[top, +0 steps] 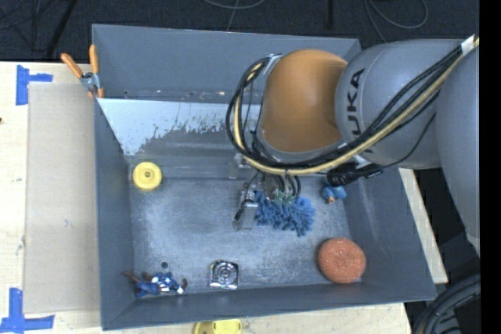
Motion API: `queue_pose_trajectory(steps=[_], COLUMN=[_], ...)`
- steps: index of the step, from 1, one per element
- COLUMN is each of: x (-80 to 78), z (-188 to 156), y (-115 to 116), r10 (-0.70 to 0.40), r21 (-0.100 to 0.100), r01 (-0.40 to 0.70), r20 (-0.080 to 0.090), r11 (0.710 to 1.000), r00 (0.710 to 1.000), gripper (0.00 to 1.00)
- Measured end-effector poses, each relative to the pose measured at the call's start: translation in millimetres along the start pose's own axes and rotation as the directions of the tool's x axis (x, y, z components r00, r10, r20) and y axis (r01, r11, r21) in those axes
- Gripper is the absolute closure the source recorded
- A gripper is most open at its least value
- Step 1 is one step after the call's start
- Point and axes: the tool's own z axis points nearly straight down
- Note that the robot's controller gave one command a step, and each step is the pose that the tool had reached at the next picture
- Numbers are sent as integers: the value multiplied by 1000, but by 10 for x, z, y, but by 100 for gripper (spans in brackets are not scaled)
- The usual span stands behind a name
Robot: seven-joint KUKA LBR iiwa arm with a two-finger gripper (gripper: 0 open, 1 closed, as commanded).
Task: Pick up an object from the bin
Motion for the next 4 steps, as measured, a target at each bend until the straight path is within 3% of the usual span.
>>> queue_pose_trajectory(steps=[1, 2, 3, 4], x=[44, -109, 13, 13], z=[52, 175, 529, 529], y=[-260, -380, -685, -685], r10=[28, 93, 43, 44], r21=[4, 0, 1, 1], r01=[-28, -93, -43, -44], r20=[-3, 1, -1, -1], r11=[1000, 996, 999, 999], r00=[1000, 996, 999, 999], gripper=[0, 0, 100, 100])
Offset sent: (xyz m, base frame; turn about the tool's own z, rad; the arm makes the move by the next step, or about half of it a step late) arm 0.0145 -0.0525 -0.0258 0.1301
